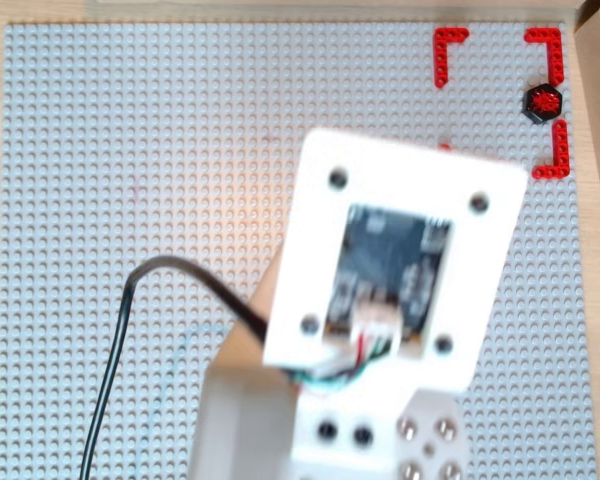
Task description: Grab the Lego and store it in red box
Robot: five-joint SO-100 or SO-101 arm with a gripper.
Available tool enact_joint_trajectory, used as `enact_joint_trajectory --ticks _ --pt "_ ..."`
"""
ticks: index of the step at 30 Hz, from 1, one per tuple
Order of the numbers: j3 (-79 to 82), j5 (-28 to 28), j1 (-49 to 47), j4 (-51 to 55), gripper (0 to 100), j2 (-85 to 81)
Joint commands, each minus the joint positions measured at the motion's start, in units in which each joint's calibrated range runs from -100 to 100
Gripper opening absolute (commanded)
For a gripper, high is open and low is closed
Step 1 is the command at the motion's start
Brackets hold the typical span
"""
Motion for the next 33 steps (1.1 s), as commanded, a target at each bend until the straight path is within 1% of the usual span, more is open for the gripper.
enact_joint_trajectory --ticks 1,7,13,19,33 --pt "-1.44 0.24 -2.31 5.93 5 -9.17" --pt "-1.35 0.29 -4.1 13.39 5 -20.1" --pt "-1.53 0.29 -4.1 14.09 5 -26.45" --pt "-4.44 0.03 -4.1 17.51 5 -27.22" --pt "-4.62 0.03 -3.87 17.51 5 -27.22"
